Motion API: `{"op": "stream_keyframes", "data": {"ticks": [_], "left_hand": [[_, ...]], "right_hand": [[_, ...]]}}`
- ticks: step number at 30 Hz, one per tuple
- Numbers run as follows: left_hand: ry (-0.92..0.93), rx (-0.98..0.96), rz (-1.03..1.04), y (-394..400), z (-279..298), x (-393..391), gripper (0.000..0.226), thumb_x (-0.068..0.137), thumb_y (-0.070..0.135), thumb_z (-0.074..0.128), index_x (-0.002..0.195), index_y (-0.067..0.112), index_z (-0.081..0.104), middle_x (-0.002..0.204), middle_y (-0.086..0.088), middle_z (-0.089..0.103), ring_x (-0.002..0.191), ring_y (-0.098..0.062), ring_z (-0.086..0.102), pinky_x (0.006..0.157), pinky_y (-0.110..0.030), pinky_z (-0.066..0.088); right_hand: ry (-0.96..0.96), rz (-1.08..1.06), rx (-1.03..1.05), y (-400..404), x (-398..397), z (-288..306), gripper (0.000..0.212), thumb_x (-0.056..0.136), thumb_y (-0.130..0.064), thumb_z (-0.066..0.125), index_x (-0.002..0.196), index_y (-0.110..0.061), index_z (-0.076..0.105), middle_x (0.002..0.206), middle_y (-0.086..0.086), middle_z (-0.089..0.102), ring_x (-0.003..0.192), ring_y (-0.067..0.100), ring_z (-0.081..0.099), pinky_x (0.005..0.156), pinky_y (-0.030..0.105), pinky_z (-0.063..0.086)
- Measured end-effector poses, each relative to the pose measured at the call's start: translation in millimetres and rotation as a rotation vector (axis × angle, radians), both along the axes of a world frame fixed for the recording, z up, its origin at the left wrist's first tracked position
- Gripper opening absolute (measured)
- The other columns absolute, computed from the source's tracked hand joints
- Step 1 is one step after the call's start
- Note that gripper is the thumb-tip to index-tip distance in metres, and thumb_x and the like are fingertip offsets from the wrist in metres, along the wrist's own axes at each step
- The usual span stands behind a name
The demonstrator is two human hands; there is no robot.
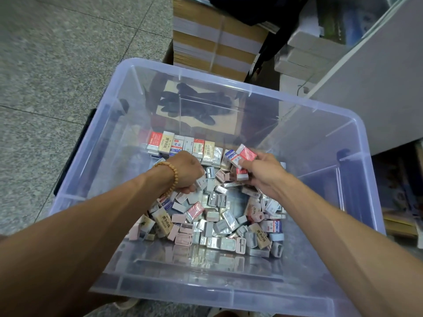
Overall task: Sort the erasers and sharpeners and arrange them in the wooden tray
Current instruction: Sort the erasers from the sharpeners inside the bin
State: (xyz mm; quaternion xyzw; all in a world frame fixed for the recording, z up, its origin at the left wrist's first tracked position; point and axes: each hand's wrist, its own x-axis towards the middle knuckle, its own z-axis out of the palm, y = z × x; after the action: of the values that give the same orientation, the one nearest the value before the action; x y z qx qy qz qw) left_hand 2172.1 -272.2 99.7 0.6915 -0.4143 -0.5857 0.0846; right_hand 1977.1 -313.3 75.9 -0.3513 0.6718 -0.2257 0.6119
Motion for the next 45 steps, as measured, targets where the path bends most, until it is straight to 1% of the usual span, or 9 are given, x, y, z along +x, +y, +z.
{"op": "stream_keyframes", "data": {"ticks": [5, 9, 12, 15, 23, 27, 31, 36, 45], "left_hand": [[-0.017, -0.033, 0.031, -1, 1, -1, 0.009, 0.099, 0.015, 0.052, 0.096, 0.011, 0.060, 0.067, -0.011, 0.065, 0.057, -0.019, 0.059, 0.054, -0.026, 0.053], [-0.007, -0.039, 0.038, -1, -4, -2, 0.008, 0.098, 0.016, 0.055, 0.098, 0.010, 0.060, 0.070, -0.012, 0.066, 0.067, -0.023, 0.064, 0.072, -0.038, 0.059], [-0.016, -0.039, 0.037, -2, -4, -3, 0.007, 0.098, 0.016, 0.055, 0.099, 0.011, 0.061, 0.069, -0.010, 0.066, 0.064, -0.021, 0.063, 0.062, -0.031, 0.057], [-0.022, -0.039, 0.039, -2, -3, -3, 0.007, 0.098, 0.016, 0.054, 0.099, 0.012, 0.060, 0.069, -0.010, 0.066, 0.060, -0.018, 0.062, 0.056, -0.026, 0.054], [0.001, -0.061, 0.055, -2, -5, -4, 0.005, 0.097, 0.015, 0.056, 0.095, 0.013, 0.060, 0.071, -0.010, 0.066, 0.063, -0.017, 0.064, 0.062, -0.028, 0.058], [0.018, -0.074, 0.050, -2, -6, -5, 0.005, 0.097, 0.016, 0.056, 0.098, 0.014, 0.061, 0.077, -0.012, 0.069, 0.067, -0.019, 0.066, 0.071, -0.037, 0.060], [0.139, -0.006, 0.143, -2, -7, -8, 0.009, 0.097, 0.015, 0.058, 0.102, 0.011, 0.064, 0.084, -0.012, 0.069, 0.062, -0.014, 0.069, 0.053, -0.025, 0.058], [0.473, 0.147, 0.340, 0, -2, -18, 0.022, 0.093, 0.016, 0.063, 0.111, 0.004, 0.066, 0.108, -0.016, 0.068, 0.073, -0.023, 0.072, 0.061, -0.028, 0.059], [0.452, 0.141, 0.225, -2, 4, -17, 0.024, 0.088, 0.017, 0.068, 0.108, 0.003, 0.064, 0.117, -0.012, 0.057, 0.068, -0.018, 0.070, 0.059, -0.027, 0.059]], "right_hand": [[0.200, 0.071, -0.062, -4, 22, -13, 0.024, 0.091, -0.009, 0.071, 0.079, -0.030, 0.066, 0.093, 0.005, 0.075, 0.086, 0.027, 0.074, 0.085, 0.053, 0.059], [0.303, 0.136, -0.093, -6, 28, -15, 0.011, 0.090, -0.017, 0.073, 0.083, -0.024, 0.069, 0.087, 0.003, 0.075, 0.078, 0.021, 0.074, 0.082, 0.044, 0.060], [0.359, 0.167, -0.080, -8, 28, -13, 0.013, 0.088, -0.024, 0.076, 0.093, -0.013, 0.073, 0.074, 0.000, 0.073, 0.066, 0.012, 0.070, 0.077, 0.035, 0.060], [0.380, 0.155, -0.057, -8, 30, -17, 0.018, 0.084, -0.028, 0.080, 0.094, -0.013, 0.075, 0.078, 0.001, 0.074, 0.075, 0.017, 0.072, 0.082, 0.040, 0.060], [0.262, 0.171, 0.033, -5, 6, -18, 0.013, 0.085, -0.004, 0.076, 0.097, 0.000, 0.073, 0.089, 0.011, 0.076, 0.085, 0.029, 0.074, 0.089, 0.048, 0.058], [0.246, 0.082, 0.018, -2, -8, -12, 0.002, 0.085, 0.003, 0.073, 0.086, 0.003, 0.071, 0.092, 0.018, 0.075, 0.082, 0.031, 0.074, 0.078, 0.049, 0.061], [0.024, -0.012, -0.001, 4, -7, 2, 0.009, 0.087, 0.004, 0.069, 0.096, 0.005, 0.070, 0.088, 0.016, 0.073, 0.068, 0.023, 0.069, 0.071, 0.038, 0.058], [-0.139, -0.081, -0.173, 18, 15, 12, 0.021, 0.083, 0.007, 0.071, 0.089, -0.013, 0.075, 0.093, 0.013, 0.076, 0.074, 0.023, 0.072, 0.065, 0.035, 0.060], [-0.098, -0.055, -0.207, 26, 21, 19, 0.018, 0.087, -0.002, 0.072, 0.080, -0.018, 0.077, 0.088, 0.009, 0.077, 0.077, 0.024, 0.071, 0.074, 0.042, 0.060]]}}
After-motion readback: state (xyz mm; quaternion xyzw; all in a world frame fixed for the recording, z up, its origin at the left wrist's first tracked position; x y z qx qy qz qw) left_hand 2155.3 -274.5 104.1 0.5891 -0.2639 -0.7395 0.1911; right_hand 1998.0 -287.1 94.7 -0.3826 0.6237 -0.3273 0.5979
